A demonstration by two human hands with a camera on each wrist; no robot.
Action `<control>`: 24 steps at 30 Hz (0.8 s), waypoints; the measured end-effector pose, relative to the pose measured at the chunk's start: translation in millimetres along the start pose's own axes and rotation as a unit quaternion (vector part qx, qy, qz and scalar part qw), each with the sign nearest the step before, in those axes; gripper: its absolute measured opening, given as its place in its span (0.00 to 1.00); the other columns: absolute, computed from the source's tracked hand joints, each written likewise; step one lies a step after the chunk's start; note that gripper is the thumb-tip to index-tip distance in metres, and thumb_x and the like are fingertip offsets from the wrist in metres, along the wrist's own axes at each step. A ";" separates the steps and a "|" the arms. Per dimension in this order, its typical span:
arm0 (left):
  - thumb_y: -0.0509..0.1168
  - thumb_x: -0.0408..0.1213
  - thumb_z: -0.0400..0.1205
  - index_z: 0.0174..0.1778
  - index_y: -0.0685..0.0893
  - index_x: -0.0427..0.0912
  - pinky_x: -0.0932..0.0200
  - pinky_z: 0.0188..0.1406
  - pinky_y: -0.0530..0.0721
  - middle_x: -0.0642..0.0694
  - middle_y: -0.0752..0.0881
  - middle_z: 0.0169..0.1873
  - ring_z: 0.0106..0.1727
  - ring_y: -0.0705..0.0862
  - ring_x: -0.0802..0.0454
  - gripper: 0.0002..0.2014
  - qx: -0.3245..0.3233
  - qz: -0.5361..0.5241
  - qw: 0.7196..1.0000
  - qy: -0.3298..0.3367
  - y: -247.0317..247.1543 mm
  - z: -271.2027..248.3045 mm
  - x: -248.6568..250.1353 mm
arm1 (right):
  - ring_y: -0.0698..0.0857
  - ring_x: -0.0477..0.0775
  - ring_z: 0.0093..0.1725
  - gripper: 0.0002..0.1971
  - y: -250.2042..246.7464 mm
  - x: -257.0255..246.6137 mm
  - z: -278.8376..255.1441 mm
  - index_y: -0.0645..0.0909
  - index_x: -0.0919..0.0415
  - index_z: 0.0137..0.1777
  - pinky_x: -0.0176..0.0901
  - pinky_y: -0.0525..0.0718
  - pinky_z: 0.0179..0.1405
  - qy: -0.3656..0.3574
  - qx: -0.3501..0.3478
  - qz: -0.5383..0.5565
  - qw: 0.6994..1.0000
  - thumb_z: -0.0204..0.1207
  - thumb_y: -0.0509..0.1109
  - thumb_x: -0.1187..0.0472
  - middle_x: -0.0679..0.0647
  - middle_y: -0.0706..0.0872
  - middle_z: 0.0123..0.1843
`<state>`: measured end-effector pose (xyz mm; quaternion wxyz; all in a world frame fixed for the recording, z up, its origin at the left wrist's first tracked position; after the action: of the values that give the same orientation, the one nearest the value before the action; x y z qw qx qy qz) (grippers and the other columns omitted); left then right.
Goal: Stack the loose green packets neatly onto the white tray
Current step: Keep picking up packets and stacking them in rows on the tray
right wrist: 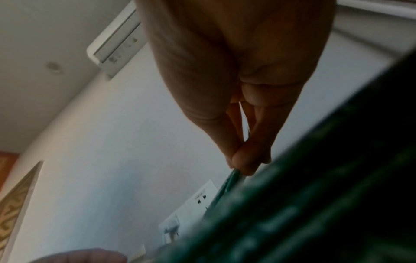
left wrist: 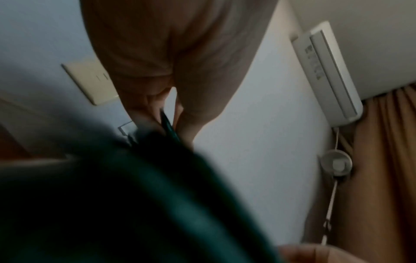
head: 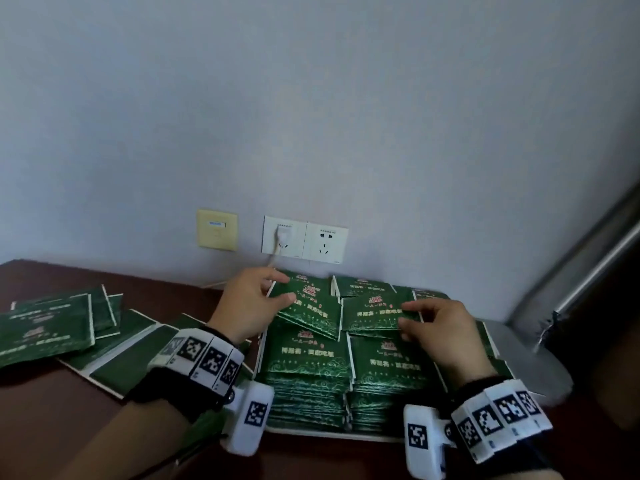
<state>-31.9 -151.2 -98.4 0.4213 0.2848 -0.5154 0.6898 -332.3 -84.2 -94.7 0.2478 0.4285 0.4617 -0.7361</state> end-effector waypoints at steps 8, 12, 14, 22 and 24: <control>0.73 0.47 0.80 0.53 0.85 0.44 0.52 0.57 0.81 0.45 0.83 0.54 0.56 0.83 0.47 0.12 0.016 0.165 0.986 0.022 7.4 -3.5 -3.2 | 0.79 0.37 0.33 0.10 5.9 -8.6 -3.6 0.89 0.53 0.55 0.26 0.74 0.29 -0.044 -0.001 -0.222 0.974 0.74 0.79 0.57 0.50 0.85 0.51; 0.64 0.58 0.83 0.59 0.79 0.48 0.49 0.54 0.84 0.45 0.75 0.57 0.53 0.84 0.43 0.18 0.001 0.250 0.968 -0.004 5.5 -10.1 0.0 | 0.78 0.49 0.48 0.12 5.4 -11.2 -5.1 0.86 0.53 0.55 0.38 0.75 0.52 -0.062 0.013 -0.265 0.962 0.74 0.78 0.54 0.58 0.79 0.66; 0.61 0.65 0.81 0.62 0.77 0.51 0.49 0.51 0.86 0.46 0.75 0.60 0.53 0.85 0.44 0.24 -0.008 0.290 0.957 -0.009 2.1 -12.4 3.7 | 0.80 0.53 0.54 0.12 4.5 -13.5 -7.2 0.85 0.53 0.56 0.42 0.77 0.57 -0.064 0.012 -0.262 0.963 0.74 0.78 0.53 0.58 0.77 0.67; 0.71 0.68 0.70 0.65 0.76 0.54 0.50 0.56 0.84 0.49 0.72 0.69 0.61 0.81 0.50 0.33 -0.089 0.315 0.945 0.000 8.2 -15.9 7.8 | 0.83 0.47 0.47 0.09 9.6 -34.1 -19.3 0.86 0.48 0.49 0.41 0.77 0.46 -0.110 -0.015 -0.229 0.967 0.71 0.79 0.50 0.48 0.86 0.54; 0.70 0.68 0.71 0.65 0.77 0.54 0.51 0.56 0.83 0.50 0.73 0.70 0.61 0.82 0.50 0.32 -0.088 0.312 0.946 -0.004 9.1 -16.8 7.4 | 0.84 0.46 0.45 0.08 11.6 -40.7 -23.8 0.86 0.47 0.48 0.39 0.76 0.43 -0.124 -0.019 -0.217 0.968 0.71 0.80 0.50 0.47 0.87 0.51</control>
<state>-42.7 -134.2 -101.7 0.2068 0.0741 -0.6389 0.7373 -293.1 -69.5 -70.1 0.1455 0.2183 0.5237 -0.8105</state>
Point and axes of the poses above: each hand's wrist, its own z-axis towards the middle knuckle, its own y-axis out of the palm, x = y × z, the point moved 6 cm from there along z, towards the middle knuckle
